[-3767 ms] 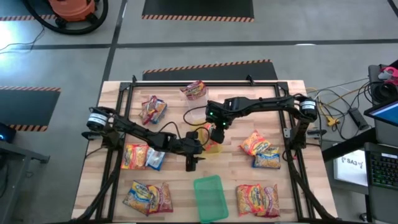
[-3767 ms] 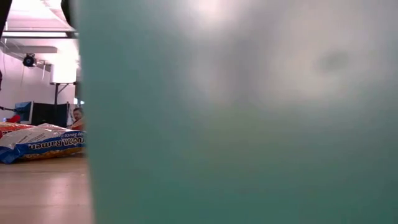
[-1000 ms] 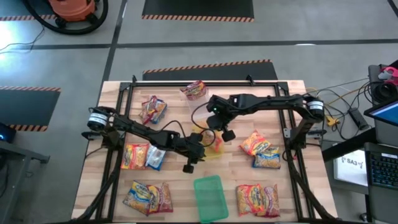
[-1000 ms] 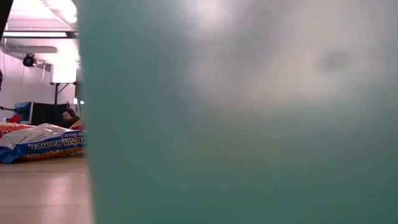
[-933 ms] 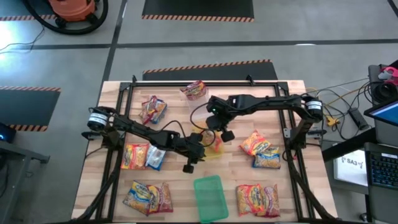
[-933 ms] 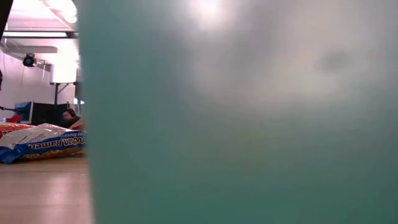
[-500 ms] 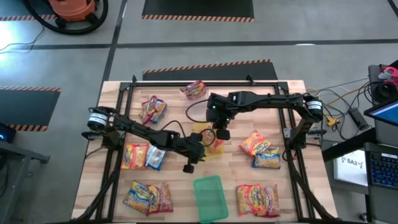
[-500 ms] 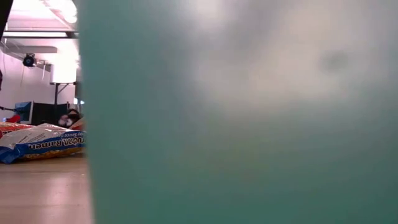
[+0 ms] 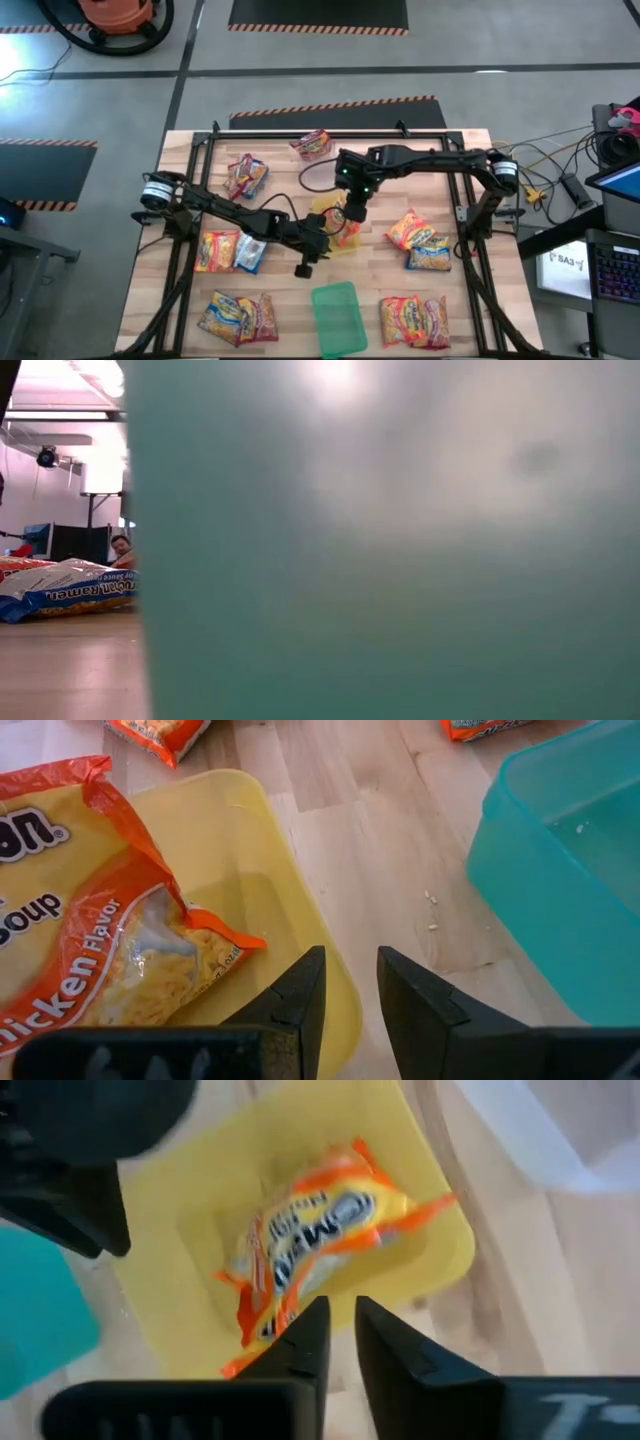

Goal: Sort Maruchan noodles
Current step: Adjust the orange noodle pack in the yellow bin

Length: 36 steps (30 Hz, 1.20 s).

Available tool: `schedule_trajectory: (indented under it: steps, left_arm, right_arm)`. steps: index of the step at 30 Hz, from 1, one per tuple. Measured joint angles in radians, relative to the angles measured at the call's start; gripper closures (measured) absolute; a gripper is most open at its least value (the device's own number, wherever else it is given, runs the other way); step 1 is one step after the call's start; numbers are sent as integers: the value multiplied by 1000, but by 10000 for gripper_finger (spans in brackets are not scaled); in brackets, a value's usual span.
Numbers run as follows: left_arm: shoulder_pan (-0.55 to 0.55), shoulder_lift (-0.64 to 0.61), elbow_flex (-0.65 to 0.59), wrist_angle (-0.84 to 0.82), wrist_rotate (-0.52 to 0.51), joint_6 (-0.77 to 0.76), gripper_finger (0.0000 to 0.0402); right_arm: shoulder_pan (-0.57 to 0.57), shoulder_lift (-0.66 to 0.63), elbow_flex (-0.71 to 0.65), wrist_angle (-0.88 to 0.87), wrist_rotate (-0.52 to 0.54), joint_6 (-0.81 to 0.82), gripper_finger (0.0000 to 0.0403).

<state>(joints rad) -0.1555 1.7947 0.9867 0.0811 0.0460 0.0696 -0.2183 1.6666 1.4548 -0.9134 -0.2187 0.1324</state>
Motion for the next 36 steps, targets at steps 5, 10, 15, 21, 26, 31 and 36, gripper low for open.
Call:
schedule_trajectory:
  steps: [5,10,15,21,26,31,36]
  left_arm:
    - [0,0,0,0,0,0,326]
    - [0,0,0,0,0,0,326]
    - [-1,0,0,-1,0,0,326]
    - [0,0,0,-3,0,0,326]
    - [0,0,0,-5,0,0,326]
    - [0,0,-1,-10,0,0,326]
    - [0,0,-1,-11,0,1,326]
  right_arm:
    - [-12,34,0,-20,-25,57,298]
    - [-12,77,0,-6,-137,44,244]
    - [-12,83,0,-3,-156,14,206]
    - [-14,87,0,37,-157,-36,187]
    - [-13,133,0,78,-159,-65,186]
    - [-14,179,0,94,-187,-83,186]
    - [-13,212,0,149,-302,-118,187]
